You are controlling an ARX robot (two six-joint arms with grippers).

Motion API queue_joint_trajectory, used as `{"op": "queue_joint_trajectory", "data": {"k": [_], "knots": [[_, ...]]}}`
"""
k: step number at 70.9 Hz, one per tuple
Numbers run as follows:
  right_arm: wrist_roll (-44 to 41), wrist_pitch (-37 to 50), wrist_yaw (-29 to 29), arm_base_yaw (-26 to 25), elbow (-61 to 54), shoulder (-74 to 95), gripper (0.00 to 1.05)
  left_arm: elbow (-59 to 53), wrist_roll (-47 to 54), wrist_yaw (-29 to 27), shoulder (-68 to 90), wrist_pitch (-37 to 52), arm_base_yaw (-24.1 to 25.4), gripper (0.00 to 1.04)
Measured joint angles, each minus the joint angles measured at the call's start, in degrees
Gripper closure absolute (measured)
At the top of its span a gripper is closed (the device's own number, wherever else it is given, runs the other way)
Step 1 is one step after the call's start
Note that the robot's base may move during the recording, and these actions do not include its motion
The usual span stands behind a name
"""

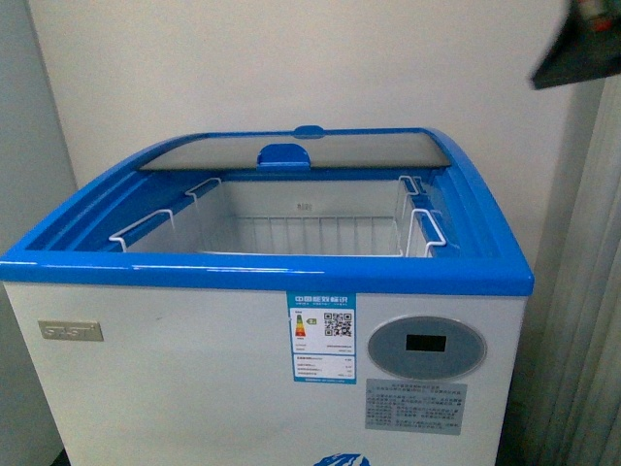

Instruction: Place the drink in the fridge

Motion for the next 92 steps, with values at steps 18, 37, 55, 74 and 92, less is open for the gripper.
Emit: {"op": "queue_joint_trajectory", "data": {"k": [18, 37, 55, 74, 92], "knots": [[9.75, 2.6, -6.34, -13.11, -27.85, -34.1, 0.19, 0.0, -0.02, 0.0, -10.38, -10.8, 0.02, 1.02], [9.75, 23.02, -2.47, -9.33, -48.98, -51.84, 0.65, 0.0, -0.02, 0.0, -10.64, -10.93, 0.02, 1.02], [9.88, 25.31, 4.79, -1.99, -57.72, -57.48, 1.02, 0.0, -0.02, -0.02, -10.67, -10.97, 0.02, 1.02], [9.9, 25.94, 4.85, -1.86, -62.62, -61.42, 1.02, 0.0, -0.02, 0.0, -10.67, -10.97, 0.02, 1.02], [9.9, 19.91, 4.92, -1.84, -65.26, -70.88, 1.02, 0.0, -0.02, 0.0, -10.67, -10.97, 0.02, 1.02]]}}
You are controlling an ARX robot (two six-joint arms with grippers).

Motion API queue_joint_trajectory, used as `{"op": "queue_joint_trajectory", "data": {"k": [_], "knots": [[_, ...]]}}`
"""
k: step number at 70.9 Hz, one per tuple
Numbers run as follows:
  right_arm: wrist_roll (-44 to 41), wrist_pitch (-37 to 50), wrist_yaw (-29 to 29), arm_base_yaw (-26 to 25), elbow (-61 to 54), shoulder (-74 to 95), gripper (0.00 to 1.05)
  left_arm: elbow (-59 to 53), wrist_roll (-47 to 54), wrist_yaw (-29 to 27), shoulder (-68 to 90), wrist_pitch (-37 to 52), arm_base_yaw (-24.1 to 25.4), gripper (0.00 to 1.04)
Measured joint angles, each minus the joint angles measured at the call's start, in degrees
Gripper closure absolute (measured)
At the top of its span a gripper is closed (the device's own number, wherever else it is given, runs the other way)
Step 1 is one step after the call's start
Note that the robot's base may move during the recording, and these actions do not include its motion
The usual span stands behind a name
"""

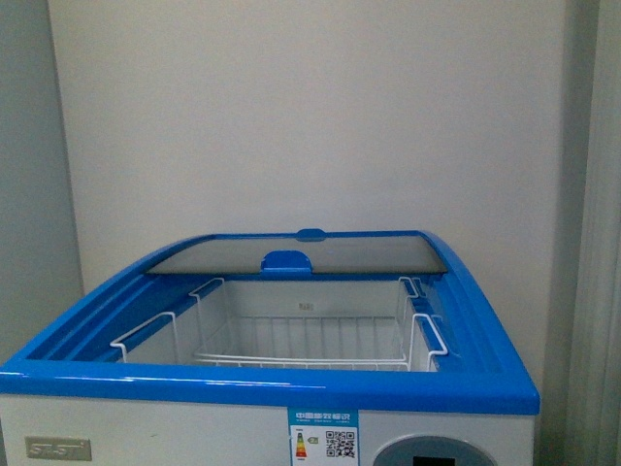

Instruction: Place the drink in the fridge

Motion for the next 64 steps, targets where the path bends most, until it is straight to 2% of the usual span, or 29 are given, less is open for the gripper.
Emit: {"op": "queue_joint_trajectory", "data": {"k": [43, 64], "knots": [[0.0, 0.37, 0.02, 0.02, -3.74, -3.67, 1.01, 0.0, 0.0, 0.0, 0.0, -0.02, 0.0, 1.02], [0.02, 0.37, 0.02, 0.02, -3.74, -3.69, 0.49, 0.0, -0.02, 0.0, 0.0, -0.02, 0.0, 0.5]]}}
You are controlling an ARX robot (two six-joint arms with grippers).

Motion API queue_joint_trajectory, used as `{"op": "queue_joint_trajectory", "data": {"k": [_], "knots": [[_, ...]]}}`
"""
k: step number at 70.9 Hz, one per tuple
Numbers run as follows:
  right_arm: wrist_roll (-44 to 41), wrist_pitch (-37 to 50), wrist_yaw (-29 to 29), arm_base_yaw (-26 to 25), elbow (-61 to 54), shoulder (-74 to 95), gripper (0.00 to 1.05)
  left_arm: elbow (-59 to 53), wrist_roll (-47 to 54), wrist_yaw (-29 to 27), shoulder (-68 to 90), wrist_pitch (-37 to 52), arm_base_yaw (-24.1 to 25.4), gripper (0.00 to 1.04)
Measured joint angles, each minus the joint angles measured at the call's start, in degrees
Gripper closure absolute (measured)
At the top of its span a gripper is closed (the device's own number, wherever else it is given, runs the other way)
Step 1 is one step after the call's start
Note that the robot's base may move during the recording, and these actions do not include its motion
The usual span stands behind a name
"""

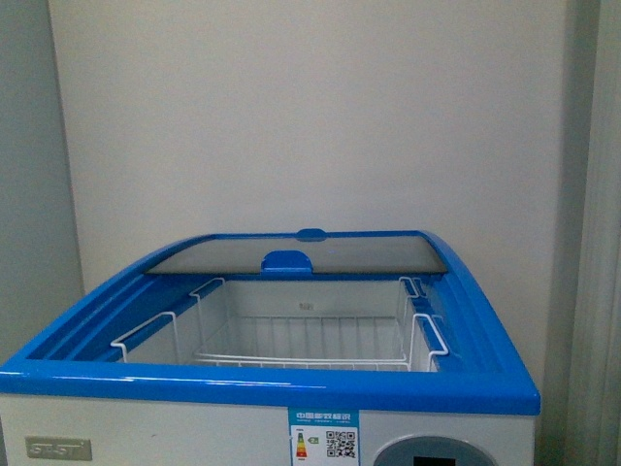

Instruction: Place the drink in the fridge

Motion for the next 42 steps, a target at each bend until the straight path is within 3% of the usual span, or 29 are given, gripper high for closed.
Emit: {"op": "queue_joint_trajectory", "data": {"k": [19, 42], "knots": [[0.04, 0.0, 0.0, 0.0, 0.0, 0.0, 0.06, 0.0, 0.02, 0.0, 0.0, 0.0, 0.0, 0.07], [0.04, 0.0, 0.0, 0.0, 0.0, 0.0, 0.08, 0.0, 0.0, 0.0, 0.0, 0.0, 0.0, 0.08]]}}
